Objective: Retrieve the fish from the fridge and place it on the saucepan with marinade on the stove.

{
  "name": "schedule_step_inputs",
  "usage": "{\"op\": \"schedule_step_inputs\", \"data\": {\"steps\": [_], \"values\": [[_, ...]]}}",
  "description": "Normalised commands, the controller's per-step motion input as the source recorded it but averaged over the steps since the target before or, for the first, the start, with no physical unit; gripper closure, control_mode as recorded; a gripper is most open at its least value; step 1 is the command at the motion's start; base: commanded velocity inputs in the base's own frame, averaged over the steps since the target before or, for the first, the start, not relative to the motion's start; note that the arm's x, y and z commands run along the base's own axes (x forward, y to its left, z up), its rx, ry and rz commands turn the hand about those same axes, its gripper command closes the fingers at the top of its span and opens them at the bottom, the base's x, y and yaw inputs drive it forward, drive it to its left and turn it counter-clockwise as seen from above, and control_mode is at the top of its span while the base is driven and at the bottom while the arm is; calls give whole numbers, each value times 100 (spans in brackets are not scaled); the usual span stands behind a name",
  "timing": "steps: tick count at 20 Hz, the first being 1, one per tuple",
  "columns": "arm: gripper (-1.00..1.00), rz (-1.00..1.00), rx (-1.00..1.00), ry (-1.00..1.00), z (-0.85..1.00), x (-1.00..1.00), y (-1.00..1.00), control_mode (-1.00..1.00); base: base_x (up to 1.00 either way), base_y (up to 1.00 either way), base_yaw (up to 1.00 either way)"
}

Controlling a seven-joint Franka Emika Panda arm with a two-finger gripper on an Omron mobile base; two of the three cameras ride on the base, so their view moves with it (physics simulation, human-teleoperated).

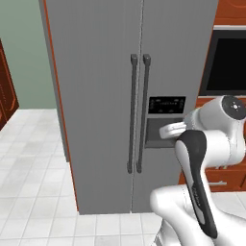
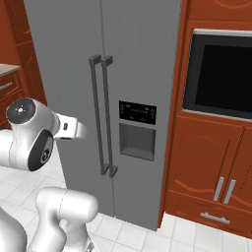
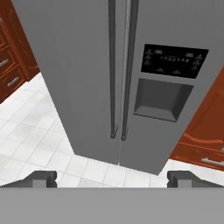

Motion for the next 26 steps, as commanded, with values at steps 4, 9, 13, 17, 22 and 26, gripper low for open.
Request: {"op": "schedule_step_inputs", "data": {"steps": [4,9,13,17,22,26], "values": [[-100,-10,0,1,0,25,62,-100,0,0,0],[-100,-15,0,5,0,40,42,-100,0,0,0],[-100,-19,0,6,0,48,5,-100,0,0,0],[-100,-14,0,0,-1,47,0,-100,0,0,0],[-100,-4,0,0,-8,40,0,-100,0,0,0],[-100,0,0,0,-14,56,0,-100,0,0,0]]}}
